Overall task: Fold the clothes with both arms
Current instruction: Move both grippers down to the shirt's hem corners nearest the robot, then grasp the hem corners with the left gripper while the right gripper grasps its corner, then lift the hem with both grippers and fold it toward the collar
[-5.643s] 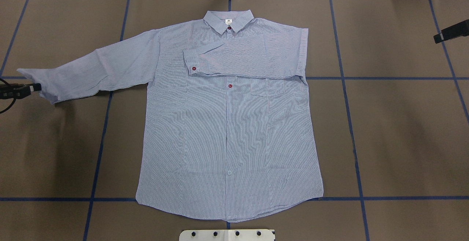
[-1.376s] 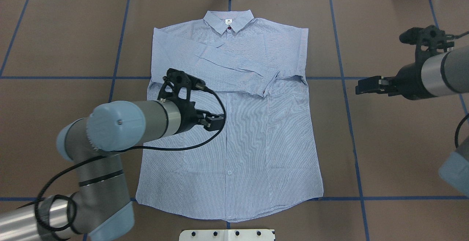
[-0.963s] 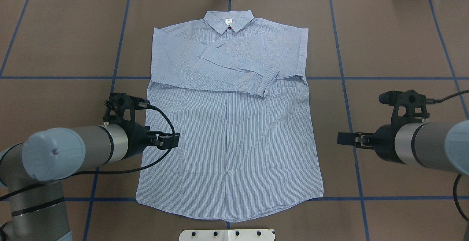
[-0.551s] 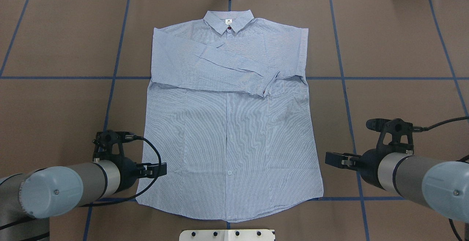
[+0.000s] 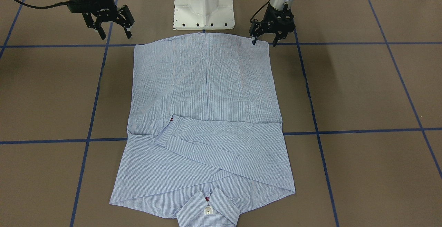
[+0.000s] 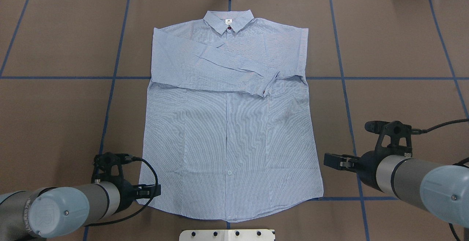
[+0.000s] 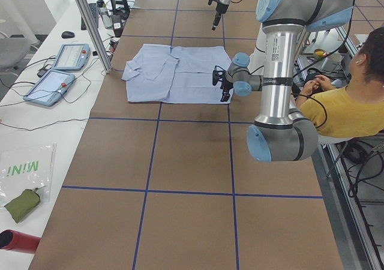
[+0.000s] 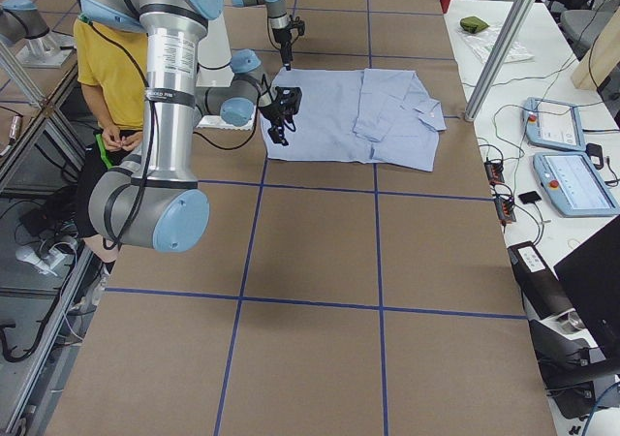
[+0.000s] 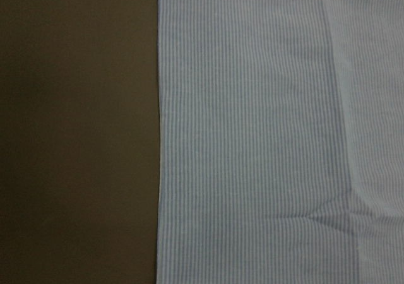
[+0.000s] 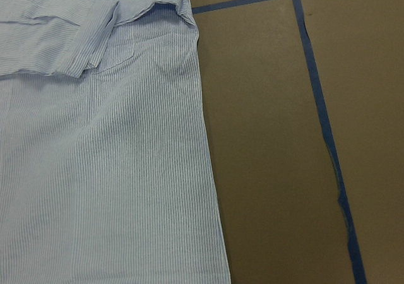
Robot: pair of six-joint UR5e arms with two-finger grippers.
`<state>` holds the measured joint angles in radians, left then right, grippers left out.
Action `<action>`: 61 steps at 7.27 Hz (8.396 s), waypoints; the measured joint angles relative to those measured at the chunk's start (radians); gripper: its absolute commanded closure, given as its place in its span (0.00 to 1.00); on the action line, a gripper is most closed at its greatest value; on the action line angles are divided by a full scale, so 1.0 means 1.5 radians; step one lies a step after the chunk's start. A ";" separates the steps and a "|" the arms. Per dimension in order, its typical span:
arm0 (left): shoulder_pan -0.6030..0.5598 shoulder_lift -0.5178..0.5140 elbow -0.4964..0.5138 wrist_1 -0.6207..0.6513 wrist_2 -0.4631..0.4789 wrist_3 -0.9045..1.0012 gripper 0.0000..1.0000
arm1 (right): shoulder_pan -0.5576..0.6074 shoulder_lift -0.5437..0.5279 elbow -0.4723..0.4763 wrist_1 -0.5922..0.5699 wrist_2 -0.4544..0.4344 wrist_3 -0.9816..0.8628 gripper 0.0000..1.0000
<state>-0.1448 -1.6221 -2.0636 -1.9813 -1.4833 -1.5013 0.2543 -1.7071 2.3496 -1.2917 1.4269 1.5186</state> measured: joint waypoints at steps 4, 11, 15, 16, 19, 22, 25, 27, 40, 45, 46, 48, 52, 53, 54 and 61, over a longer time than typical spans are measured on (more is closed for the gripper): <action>0.010 0.001 0.009 0.007 -0.001 -0.020 0.33 | -0.009 0.003 -0.001 0.000 -0.006 0.000 0.00; 0.011 0.001 0.012 0.008 -0.002 -0.020 0.78 | -0.013 0.004 -0.001 0.000 -0.007 0.000 0.00; 0.010 0.000 0.008 0.027 -0.003 -0.019 0.78 | -0.018 0.004 -0.001 0.000 -0.009 0.001 0.00; 0.010 -0.001 0.008 0.029 -0.003 -0.019 0.81 | -0.019 0.004 -0.001 0.000 -0.011 0.001 0.00; 0.011 -0.001 0.008 0.031 -0.003 -0.019 1.00 | -0.023 0.004 -0.001 0.000 -0.013 0.001 0.00; 0.011 -0.003 0.003 0.045 -0.004 -0.015 1.00 | -0.032 -0.004 -0.003 -0.001 -0.023 0.003 0.00; 0.011 -0.014 0.000 0.046 -0.006 -0.013 1.00 | -0.074 -0.019 -0.007 0.001 -0.070 0.058 0.08; 0.012 -0.016 0.000 0.043 -0.002 -0.013 1.00 | -0.116 -0.019 -0.016 0.001 -0.109 0.118 0.32; 0.016 -0.018 0.001 0.043 0.005 -0.012 1.00 | -0.221 0.009 -0.170 0.101 -0.232 0.201 0.59; 0.016 -0.018 0.003 0.042 0.004 -0.012 1.00 | -0.217 0.036 -0.178 0.073 -0.230 0.192 0.67; 0.016 -0.018 0.003 0.042 0.004 -0.011 1.00 | -0.214 0.049 -0.178 0.055 -0.230 0.192 0.67; 0.016 -0.018 0.004 0.042 0.004 -0.011 1.00 | -0.210 0.056 -0.184 0.041 -0.230 0.189 0.72; 0.016 -0.019 0.004 0.042 0.003 -0.010 1.00 | -0.201 0.053 -0.185 0.038 -0.230 0.174 1.00; 0.016 -0.019 0.004 0.042 0.003 -0.010 1.00 | -0.198 0.050 -0.180 0.039 -0.230 0.174 1.00; 0.016 -0.020 0.003 0.042 0.003 -0.009 1.00 | -0.194 0.049 -0.174 0.039 -0.230 0.174 1.00; 0.008 0.013 -0.217 0.089 -0.048 0.012 1.00 | -0.197 -0.043 0.086 -0.090 -0.147 0.176 1.00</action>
<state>-0.1326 -1.6033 -2.3888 -1.8483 -1.5557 -1.4831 -0.0405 -1.7718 2.4786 -1.4266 1.2060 1.7821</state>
